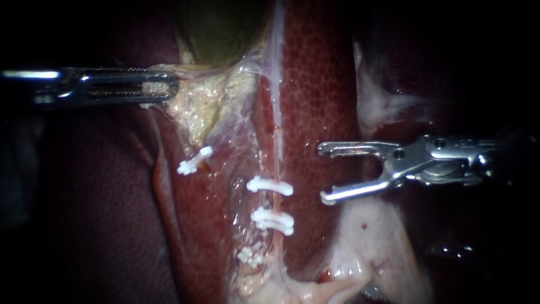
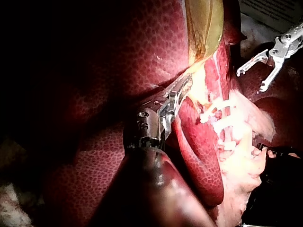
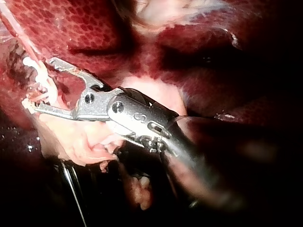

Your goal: Going back third clip right tube

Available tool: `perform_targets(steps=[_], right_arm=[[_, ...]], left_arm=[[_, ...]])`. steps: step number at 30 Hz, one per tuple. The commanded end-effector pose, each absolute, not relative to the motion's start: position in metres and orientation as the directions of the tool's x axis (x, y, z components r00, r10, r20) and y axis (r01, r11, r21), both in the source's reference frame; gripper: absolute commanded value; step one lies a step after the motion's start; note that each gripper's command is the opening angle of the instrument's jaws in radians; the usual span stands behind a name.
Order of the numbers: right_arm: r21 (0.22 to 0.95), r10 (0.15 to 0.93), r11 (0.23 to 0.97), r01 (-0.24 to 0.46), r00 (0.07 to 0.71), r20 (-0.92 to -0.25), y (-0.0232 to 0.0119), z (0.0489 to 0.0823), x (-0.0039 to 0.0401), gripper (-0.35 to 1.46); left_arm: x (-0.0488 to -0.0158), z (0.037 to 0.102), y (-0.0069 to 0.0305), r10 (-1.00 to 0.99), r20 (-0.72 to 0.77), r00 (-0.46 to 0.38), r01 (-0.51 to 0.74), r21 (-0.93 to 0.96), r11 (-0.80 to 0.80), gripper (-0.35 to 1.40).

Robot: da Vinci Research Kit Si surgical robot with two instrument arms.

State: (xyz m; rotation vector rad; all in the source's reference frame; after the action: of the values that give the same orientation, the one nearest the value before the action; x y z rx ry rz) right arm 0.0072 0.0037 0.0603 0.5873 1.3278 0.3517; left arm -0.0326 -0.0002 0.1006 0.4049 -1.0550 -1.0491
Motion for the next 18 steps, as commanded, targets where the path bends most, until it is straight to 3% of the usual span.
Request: perform_targets(steps=[1,18], right_arm=[[0.584,0.556,0.807,0.089,0.215,-0.802,0.0038,0.0599,0.0071,0.6],[0.58,0.554,0.81,0.088,0.213,-0.805,0.0039,0.0597,0.0072,0.6]], left_arm=[[-0.0327,0.1008,-0.0003,-0.854,0.511,0.096,0.507,0.714,0.484,-0.15],[-0.0383,0.1062,-0.0041,-0.844,0.518,0.141,0.485,0.707,0.515,-0.15]])
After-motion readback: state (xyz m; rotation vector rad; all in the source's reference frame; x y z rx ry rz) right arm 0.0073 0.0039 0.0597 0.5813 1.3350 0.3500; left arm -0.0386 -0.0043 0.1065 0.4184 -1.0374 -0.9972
